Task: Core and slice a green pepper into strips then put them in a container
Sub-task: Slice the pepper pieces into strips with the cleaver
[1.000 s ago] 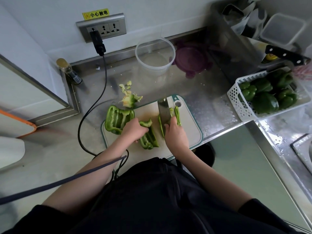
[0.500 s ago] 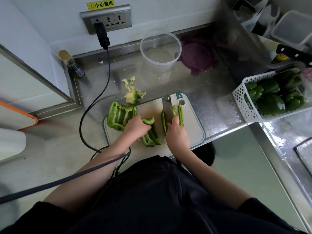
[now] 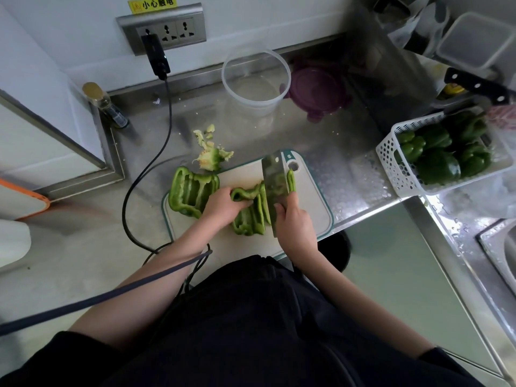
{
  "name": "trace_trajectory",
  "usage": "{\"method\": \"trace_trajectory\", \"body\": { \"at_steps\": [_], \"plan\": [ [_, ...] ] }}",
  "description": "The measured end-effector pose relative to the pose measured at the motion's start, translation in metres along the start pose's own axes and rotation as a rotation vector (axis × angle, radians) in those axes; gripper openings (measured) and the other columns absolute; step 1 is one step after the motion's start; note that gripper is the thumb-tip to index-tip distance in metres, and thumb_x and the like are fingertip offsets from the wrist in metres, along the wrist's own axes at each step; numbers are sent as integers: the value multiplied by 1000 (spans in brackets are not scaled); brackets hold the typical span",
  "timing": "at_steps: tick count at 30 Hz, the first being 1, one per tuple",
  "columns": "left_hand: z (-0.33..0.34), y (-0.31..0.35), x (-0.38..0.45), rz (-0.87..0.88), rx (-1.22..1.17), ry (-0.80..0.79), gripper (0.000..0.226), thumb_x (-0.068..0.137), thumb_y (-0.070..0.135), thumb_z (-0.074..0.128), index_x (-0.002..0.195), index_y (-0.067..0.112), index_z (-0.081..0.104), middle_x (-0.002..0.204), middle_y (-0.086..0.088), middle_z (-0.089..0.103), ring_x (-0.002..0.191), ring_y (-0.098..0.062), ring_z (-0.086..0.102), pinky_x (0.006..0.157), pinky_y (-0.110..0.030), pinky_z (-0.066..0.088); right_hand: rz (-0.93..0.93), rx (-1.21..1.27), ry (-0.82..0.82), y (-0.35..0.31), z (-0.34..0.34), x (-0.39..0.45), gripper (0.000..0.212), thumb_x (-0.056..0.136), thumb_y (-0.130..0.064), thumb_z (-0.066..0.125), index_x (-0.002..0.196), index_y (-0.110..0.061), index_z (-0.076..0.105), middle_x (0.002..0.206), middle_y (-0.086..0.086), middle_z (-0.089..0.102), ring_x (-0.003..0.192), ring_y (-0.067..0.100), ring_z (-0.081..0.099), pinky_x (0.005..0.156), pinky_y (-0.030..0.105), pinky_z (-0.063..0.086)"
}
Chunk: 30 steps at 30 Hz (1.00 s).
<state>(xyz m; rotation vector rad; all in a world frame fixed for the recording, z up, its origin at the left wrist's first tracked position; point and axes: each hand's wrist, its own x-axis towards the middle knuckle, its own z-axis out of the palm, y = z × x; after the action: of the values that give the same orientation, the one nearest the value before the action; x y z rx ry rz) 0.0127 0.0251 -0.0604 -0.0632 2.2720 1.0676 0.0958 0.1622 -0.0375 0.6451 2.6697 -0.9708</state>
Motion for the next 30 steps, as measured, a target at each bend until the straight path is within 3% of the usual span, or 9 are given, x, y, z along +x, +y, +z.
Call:
{"method": "trace_trajectory", "body": {
  "at_steps": [2,6,10,16,20,25,30],
  "plan": [
    [2,-4,-1,38,64,51,45,86,34,66,118,7,51,108,-3,61,99,-22,58,79,-31,46,1,0,-19,-2,0,-4,15,102,-25,33,106,-11,35,86,14,63,70,37,59,55,39,44],
    [7,-6,-6,52,93,106,36,90,31,61,112,7,46,95,-1,55,83,-18,55,67,-29,41,-2,-54,-52,-7,4,-9,16,102,-25,31,108,-10,33,84,14,59,73,37,58,62,46,50],
    [10,-3,-8,78,154,145,29,90,29,60,102,9,42,81,0,55,71,-21,57,49,-26,34,-27,-88,-70,-9,7,-10,14,103,-24,31,107,-11,32,77,9,53,69,35,56,59,44,48],
    [1,-4,-8,29,231,175,28,90,22,58,107,7,41,87,-3,56,79,-25,58,66,-35,48,-58,-98,-80,-13,13,-7,14,102,-24,33,104,-10,34,75,10,52,69,35,56,57,39,44],
    [5,2,-10,15,249,182,25,91,15,53,110,6,39,79,0,51,74,-24,58,60,-33,42,-68,-118,-99,-14,18,-5,19,102,-25,33,109,-8,35,77,12,56,70,35,57,59,44,50],
    [8,2,-8,6,273,181,39,91,10,50,126,0,33,77,-2,50,71,-23,57,56,-32,40,-72,-94,-115,-12,21,-2,19,102,-23,35,109,-5,36,73,10,50,71,36,57,55,37,41],
    [10,1,-8,49,313,193,36,91,9,50,121,-2,35,73,0,46,70,-25,54,57,-34,39,-77,-101,-139,-11,25,1,10,102,-21,35,102,-10,33,67,5,46,66,33,54,54,37,41]
  ]
}}
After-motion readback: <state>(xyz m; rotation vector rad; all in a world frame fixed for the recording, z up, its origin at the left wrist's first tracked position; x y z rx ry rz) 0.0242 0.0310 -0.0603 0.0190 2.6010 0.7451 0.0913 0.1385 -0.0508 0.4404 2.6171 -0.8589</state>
